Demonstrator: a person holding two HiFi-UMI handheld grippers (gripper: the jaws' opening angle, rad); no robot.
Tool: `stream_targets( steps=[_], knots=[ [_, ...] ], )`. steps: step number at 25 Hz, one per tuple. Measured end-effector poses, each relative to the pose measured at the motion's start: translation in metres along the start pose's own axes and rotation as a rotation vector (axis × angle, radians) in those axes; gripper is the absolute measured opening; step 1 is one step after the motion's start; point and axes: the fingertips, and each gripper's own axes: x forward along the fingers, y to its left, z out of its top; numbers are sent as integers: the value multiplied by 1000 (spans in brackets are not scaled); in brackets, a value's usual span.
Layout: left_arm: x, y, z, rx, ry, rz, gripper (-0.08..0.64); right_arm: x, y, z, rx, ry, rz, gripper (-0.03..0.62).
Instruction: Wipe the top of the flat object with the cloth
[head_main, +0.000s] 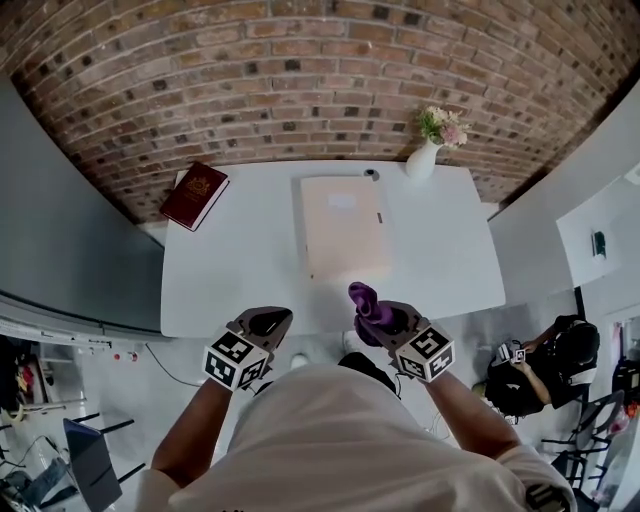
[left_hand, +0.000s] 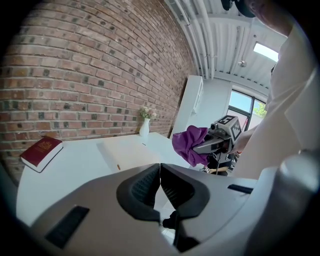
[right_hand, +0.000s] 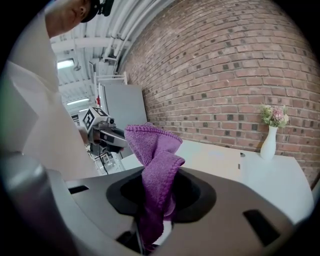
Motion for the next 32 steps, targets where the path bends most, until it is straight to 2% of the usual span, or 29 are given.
stream_targets(
  steps=[16, 32],
  knots=[
    [-29, 4, -16, -22, -18, 24, 25, 11, 32, 3, -39, 15, 34, 141],
    [-23, 3, -25, -23, 7, 12, 25, 10, 40, -1, -40, 21, 49, 141]
  ],
)
